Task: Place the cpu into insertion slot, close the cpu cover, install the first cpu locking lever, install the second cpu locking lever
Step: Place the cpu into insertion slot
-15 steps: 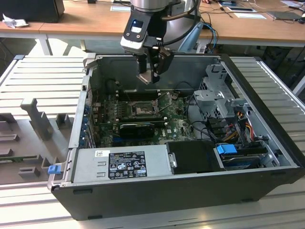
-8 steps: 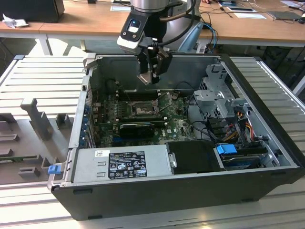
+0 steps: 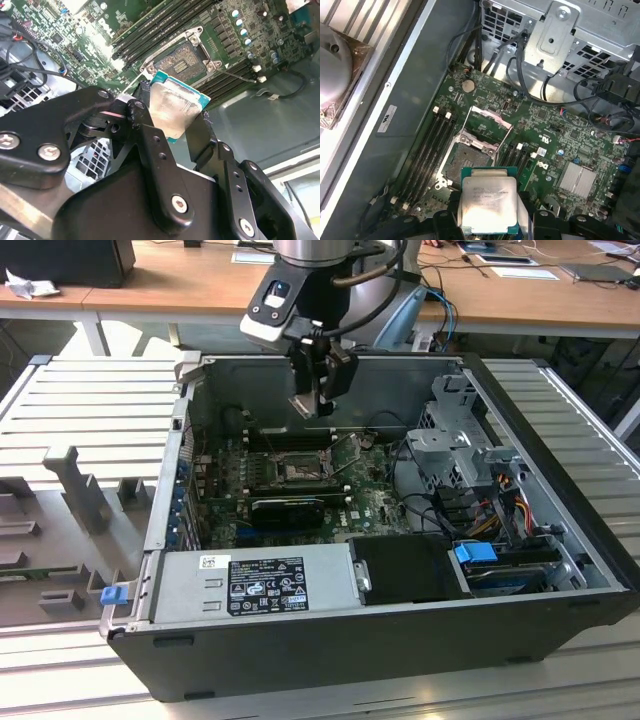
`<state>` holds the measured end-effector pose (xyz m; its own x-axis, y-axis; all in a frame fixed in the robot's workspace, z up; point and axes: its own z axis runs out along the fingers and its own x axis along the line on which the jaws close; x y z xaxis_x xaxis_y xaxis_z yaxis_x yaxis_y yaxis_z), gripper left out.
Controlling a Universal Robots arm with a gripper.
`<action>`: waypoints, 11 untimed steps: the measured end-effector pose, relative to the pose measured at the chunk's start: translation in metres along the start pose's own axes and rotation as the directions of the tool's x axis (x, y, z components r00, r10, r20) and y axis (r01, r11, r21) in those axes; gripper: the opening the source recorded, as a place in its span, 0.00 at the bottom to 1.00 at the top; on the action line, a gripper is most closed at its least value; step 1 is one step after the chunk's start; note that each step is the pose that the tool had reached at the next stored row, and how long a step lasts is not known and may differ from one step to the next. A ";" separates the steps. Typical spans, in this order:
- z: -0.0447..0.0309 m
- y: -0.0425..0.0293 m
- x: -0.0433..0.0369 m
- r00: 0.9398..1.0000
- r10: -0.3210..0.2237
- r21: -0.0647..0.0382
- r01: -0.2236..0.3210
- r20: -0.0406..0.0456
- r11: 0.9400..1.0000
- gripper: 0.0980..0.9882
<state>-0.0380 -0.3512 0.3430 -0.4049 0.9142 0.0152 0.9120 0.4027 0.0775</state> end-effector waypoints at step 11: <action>0.0032 -0.0002 0.0001 0.994 0.105 -0.001 -0.105 0.009 0.994 0.48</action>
<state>-0.0380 -0.3511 0.3398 -0.3065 0.9517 0.0146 0.9494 0.3046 0.0767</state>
